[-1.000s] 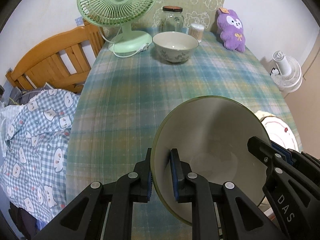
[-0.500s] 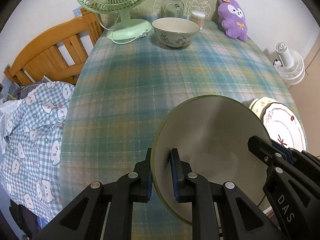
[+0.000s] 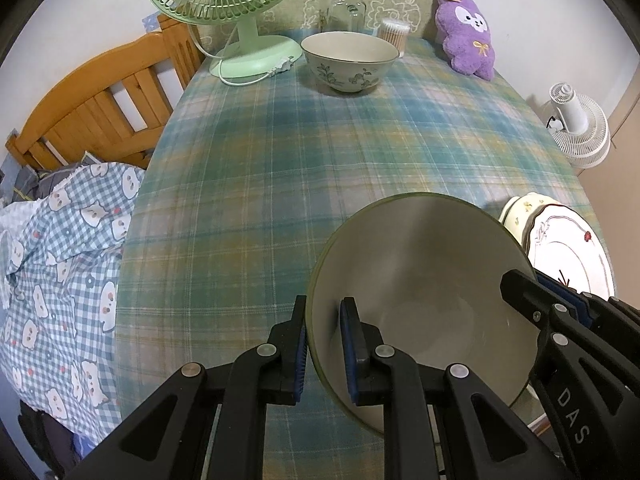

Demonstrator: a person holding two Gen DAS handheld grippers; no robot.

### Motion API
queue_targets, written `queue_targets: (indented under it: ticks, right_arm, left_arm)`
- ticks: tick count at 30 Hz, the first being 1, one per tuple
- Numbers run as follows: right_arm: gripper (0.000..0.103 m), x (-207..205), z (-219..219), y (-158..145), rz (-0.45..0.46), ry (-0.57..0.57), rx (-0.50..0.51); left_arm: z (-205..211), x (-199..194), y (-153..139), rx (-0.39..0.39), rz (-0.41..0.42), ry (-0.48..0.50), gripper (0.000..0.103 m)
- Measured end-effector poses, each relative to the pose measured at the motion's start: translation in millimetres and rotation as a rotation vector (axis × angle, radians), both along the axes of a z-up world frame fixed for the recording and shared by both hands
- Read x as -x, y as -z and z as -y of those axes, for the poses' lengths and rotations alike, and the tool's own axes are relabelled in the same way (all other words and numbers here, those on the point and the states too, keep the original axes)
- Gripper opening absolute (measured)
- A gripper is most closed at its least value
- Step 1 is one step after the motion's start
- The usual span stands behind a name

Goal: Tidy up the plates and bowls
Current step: 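Lower the nested bowls beside the plate stack and open both tools, then move both tools to the white bowl beside the green fan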

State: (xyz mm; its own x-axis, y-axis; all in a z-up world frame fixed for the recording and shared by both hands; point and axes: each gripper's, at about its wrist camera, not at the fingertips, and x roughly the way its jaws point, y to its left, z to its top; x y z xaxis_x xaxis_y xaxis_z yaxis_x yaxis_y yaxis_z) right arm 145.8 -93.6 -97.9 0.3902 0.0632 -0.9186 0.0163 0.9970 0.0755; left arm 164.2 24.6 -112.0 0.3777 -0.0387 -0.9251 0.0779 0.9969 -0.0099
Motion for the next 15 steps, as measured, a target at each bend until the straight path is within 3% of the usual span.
queue_targets:
  ticks: [3,8,12,15]
  right_arm:
    - [0.014,-2,0,-2,-0.014,-0.007,0.0]
    - [0.016,-1,-2,-8,-0.013,-0.016,0.008]
    - [0.033,-1,-3,-23,0.024,-0.002,0.014]
    - [0.034,-4,-3,-35,0.045,0.008,0.011]
  left_arm:
    - [0,0,-2,-0.002,0.009,0.002,0.032]
    - [1,-1,-14,0.01,0.034,0.024,0.041]
    - [-1,-2,-26,0.013,0.063,0.029,0.05]
    - [-4,-5,-37,0.014,0.083,0.026,0.054]
